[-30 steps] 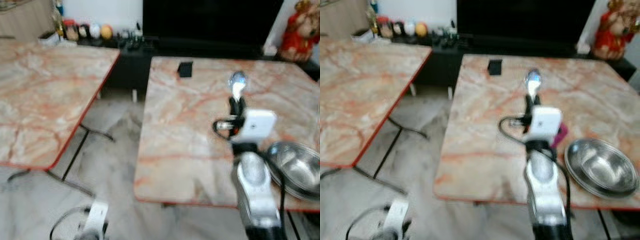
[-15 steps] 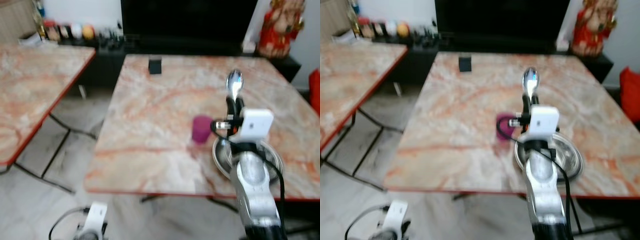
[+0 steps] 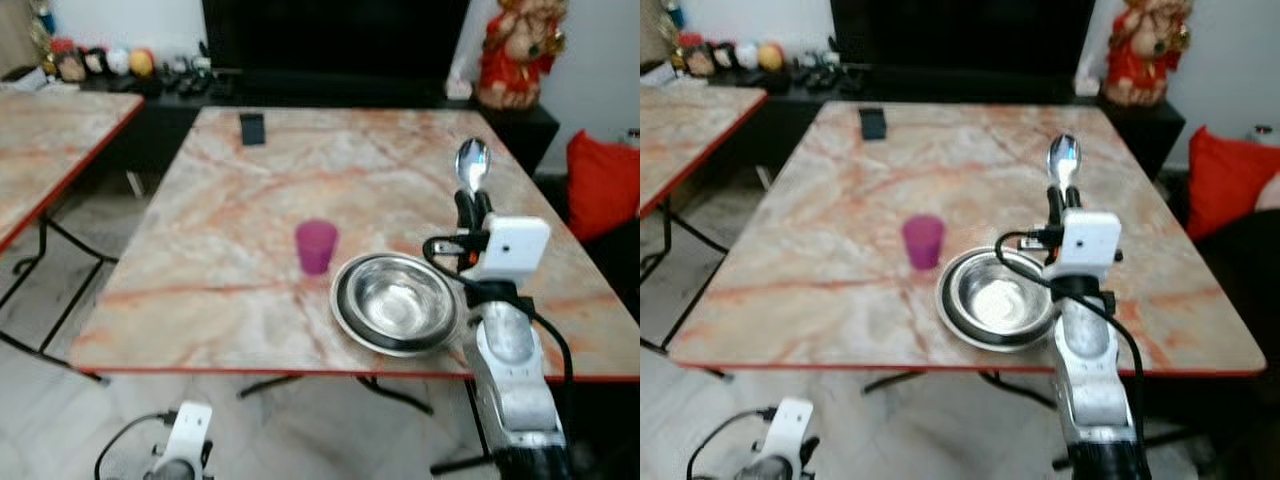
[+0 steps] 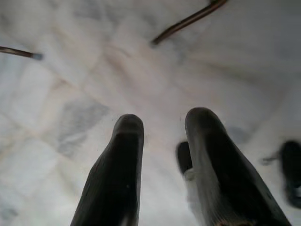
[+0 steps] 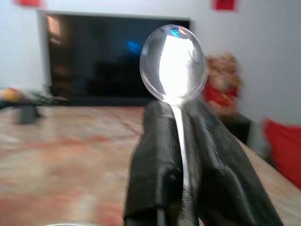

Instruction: Setting the table

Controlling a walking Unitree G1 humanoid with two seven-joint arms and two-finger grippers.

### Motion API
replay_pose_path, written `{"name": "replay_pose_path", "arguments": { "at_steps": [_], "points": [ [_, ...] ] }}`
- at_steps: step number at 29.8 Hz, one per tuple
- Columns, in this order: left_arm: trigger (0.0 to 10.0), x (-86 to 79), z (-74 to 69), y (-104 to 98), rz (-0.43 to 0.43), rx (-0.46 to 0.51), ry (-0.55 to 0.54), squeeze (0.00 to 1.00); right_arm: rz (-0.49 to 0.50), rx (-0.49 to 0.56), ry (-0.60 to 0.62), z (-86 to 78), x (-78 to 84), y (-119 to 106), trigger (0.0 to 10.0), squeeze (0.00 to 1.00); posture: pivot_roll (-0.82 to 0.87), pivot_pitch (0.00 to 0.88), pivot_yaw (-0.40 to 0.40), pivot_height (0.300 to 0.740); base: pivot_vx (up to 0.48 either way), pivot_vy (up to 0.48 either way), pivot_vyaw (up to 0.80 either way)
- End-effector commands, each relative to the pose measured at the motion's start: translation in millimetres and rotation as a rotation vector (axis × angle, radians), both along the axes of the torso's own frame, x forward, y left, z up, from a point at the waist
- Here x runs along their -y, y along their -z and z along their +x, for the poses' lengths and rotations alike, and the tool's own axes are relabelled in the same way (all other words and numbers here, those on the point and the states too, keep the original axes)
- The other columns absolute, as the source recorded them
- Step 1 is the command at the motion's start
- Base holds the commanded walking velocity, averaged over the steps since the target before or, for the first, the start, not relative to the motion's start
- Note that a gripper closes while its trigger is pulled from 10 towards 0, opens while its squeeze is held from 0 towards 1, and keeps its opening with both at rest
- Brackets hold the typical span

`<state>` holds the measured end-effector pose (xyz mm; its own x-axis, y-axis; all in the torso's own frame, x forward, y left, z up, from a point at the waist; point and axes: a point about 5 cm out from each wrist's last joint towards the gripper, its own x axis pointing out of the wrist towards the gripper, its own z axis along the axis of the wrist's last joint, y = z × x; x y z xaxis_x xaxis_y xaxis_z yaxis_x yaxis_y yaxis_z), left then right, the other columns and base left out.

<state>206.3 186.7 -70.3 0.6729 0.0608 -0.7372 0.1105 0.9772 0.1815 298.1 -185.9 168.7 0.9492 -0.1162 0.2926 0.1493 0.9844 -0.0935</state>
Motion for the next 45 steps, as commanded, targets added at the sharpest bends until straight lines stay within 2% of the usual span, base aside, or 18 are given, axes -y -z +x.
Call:
{"name": "replay_pose_path", "arguments": {
  "at_steps": [1,5,10,12,14,19,22,23,26,27,30,35,41,43,45],
  "points": [
    [10.0,-10.0,-3.0,0.5,0.026,-0.013,-0.002,0.0,0.006,0.028,-0.013,1.8,-4.3,-7.7,10.0,0.0,0.01,0.0,-0.006,0.74,0.0,0.0,0.0],
    [10.0,-10.8,-2.5,0.0,0.027,-0.011,-0.003,0.0,-0.003,0.026,0.007,2.4,4.0,-9.2,10.0,0.0,0.01,0.0,-0.007,0.74,0.0,0.0,0.0],
    [10.0,-12.1,-1.1,-1.0,0.031,-0.006,-0.001,0.0,0.031,-0.004,0.038,4.6,22.0,-10.8,10.0,0.0,0.0,0.0,-0.003,0.74,0.0,0.0,0.0],
    [10.0,-12.0,-1.1,-1.0,0.031,-0.006,0.0,0.0,0.02,-0.015,0.038,4.8,23.1,-9.7,10.0,0.0,0.0,0.0,-0.003,0.74,0.0,0.0,0.0],
    [10.0,-11.8,-0.3,-1.4,0.031,-0.005,0.002,0.0,-0.028,-0.077,0.069,6.6,29.5,-2.2,10.0,0.0,0.01,0.0,-0.001,0.74,0.0,0.0,0.0],
    [10.0,-11.5,1.5,-2.4,0.029,0.0,0.004,0.0,-0.008,-0.115,0.073,10.0,36.5,0.2,10.0,0.0,0.01,0.0,0.003,0.74,0.0,0.0,0.0],
    [10.0,-12.1,3.2,-3.5,0.03,0.004,0.005,0.0,-0.009,-0.172,0.053,14.3,40.9,0.8,10.0,0.0,0.01,0.0,0.006,0.74,0.0,0.0,0.0],
    [10.0,-12.3,3.9,-3.9,0.031,0.006,0.006,0.0,-0.046,-0.221,0.069,16.4,47.1,2.6,10.0,0.0,0.01,0.0,0.006,0.74,0.0,0.0,0.0],
    [10.0,-12.2,5.4,-4.7,0.03,0.01,0.008,0.0,-0.068,-0.282,0.054,19.5,54.9,5.7,10.0,0.0,0.01,0.0,0.011,0.74,0.0,0.0,0.0],
    [10.0,-11.9,5.8,-4.9,0.029,0.01,0.01,0.0,-0.106,-0.304,0.059,19.8,62.2,4.6,10.0,0.0,0.01,0.0,0.011,0.74,0.0,0.0,0.0],
    [10.0,-12.0,6.1,-5.1,0.028,0.011,0.008,0.0,-0.121,-0.344,0.064,19.1,71.4,5.3,10.0,0.0,0.0,0.0,0.013,0.74,0.0,0.0,0.0],
    [10.0,-11.6,5.4,-4.6,0.026,0.008,0.009,0.0,-0.083,-0.438,0.053,15.5,80.6,14.6,10.0,0.0,0.0,0.0,0.018,0.74,0.0,0.0,0.0],
    [10.0,-11.0,4.0,-3.6,0.023,0.001,0.015,0.0,0.026,-0.506,0.05,9.9,85.7,28.6,10.0,0.0,0.0,0.0,0.023,0.74,0.0,0.0,0.0],
    [10.0,-12.6,3.9,-3.9,0.025,0.001,0.013,0.0,0.13,-0.518,0.046,8.8,84.0,38.6,10.0,0.0,0.0,0.0,0.022,0.74,0.0,0.0,0.0],
    [10.0,-13.2,3.7,-3.9,0.026,0.002,0.012,0.0,0.151,-0.517,0.041,9.0,83.2,40.4,10.0,0.0,0.0,0.0,0.023,0.74,0.0,0.0,0.0]
  ]
}}
